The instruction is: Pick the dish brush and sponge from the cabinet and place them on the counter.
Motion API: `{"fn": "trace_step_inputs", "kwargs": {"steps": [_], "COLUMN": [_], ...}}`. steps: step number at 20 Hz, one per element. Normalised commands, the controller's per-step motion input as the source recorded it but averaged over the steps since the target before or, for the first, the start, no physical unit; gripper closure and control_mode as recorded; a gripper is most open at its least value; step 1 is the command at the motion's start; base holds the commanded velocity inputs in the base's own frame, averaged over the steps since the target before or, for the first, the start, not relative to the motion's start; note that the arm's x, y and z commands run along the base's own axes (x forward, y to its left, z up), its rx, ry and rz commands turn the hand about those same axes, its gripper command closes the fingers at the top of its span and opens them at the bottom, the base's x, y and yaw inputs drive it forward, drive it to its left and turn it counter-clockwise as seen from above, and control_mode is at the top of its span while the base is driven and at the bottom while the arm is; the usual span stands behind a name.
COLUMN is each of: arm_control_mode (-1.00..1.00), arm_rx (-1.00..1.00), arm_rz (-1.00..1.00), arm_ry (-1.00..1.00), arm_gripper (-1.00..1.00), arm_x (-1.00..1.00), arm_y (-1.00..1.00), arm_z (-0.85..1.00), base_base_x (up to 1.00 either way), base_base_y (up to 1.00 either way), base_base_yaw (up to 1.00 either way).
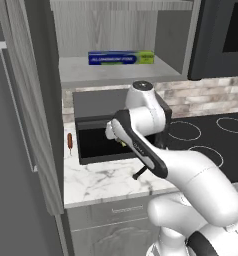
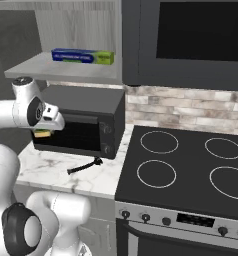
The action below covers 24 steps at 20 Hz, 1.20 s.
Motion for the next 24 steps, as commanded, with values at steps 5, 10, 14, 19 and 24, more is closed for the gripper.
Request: {"fn": "trace_step_inputs", "kwargs": {"steps": [5,10,14,19,24], "arm_control_mode": [-1.0,-1.0,-1.0,-1.0,-1.0], "arm_rx": [-0.05,-0.04,-0.04,-0.02,0.0], "arm_rz": [0.06,0.06,0.08,0.09,0.11], "arm_ry": [0.13,0.11,0.06,0.0,0.0], "arm_gripper": [1.0,1.0,1.0,1.0,1.0], "arm_x": [0.18,0.23,0.0,-0.04,-0.14], "arm_y": [0.01,0.0,0.08,0.17,0.35], "arm_z": [-0.63,-0.55,-0.57,-0.53,-0.51], "base_base_x": [0.0,0.0,0.0,0.0,0.0], "base_base_y": [0.0,0.0,0.0,0.0,0.0], "base_base_yaw": [0.0,0.0,0.0,0.0,0.0]}}
